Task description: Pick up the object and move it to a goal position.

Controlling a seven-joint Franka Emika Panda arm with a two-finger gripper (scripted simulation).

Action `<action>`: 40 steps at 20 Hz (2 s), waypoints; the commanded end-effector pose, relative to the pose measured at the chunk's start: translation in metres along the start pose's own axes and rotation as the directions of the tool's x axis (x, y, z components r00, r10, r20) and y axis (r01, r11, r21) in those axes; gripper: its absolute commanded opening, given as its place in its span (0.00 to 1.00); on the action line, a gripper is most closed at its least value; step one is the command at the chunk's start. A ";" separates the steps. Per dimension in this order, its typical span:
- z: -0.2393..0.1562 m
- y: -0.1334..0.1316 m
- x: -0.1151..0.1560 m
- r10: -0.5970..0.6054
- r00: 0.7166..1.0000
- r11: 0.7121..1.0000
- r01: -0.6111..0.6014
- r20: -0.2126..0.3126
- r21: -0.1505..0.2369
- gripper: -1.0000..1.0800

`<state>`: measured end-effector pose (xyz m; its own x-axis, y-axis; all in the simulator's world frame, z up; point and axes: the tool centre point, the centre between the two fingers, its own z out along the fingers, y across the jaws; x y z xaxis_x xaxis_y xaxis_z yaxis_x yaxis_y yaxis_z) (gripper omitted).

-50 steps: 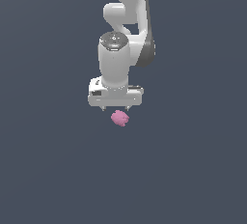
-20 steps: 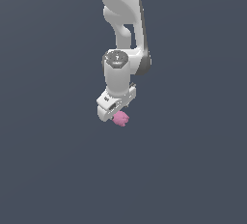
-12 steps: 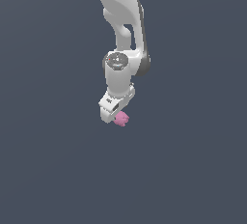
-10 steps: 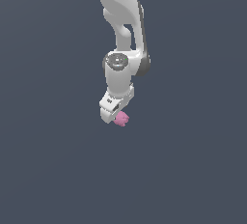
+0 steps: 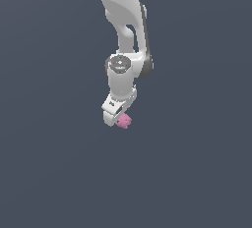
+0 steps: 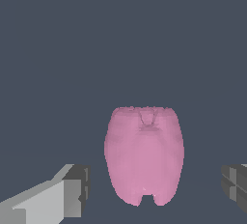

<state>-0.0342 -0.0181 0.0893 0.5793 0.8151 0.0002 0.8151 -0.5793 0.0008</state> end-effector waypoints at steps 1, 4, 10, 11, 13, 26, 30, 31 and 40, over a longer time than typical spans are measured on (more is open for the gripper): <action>0.007 -0.001 0.000 -0.001 1.000 1.000 0.001 0.000 0.001 0.96; 0.022 -0.001 0.000 -0.003 1.000 1.000 0.003 0.000 0.001 0.96; 0.044 -0.001 0.000 -0.004 1.000 1.000 0.004 0.000 0.001 0.96; 0.045 -0.001 0.000 -0.004 1.000 1.000 0.004 0.000 0.001 0.96; 0.046 -0.001 0.000 -0.004 1.000 1.000 0.004 0.000 0.001 0.96; 0.042 0.001 0.000 -0.003 1.000 1.000 0.003 -0.002 -0.004 0.00; 0.033 0.002 -0.002 -0.003 1.000 1.000 0.003 -0.002 -0.004 0.00; 0.029 0.003 -0.002 -0.003 1.000 1.000 0.003 -0.002 -0.004 0.00; -0.030 0.008 -0.012 -0.005 1.000 1.000 0.005 -0.002 -0.003 0.00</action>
<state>-0.0346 -0.0303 0.1062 0.5758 0.8176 0.0013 0.8176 -0.5758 0.0032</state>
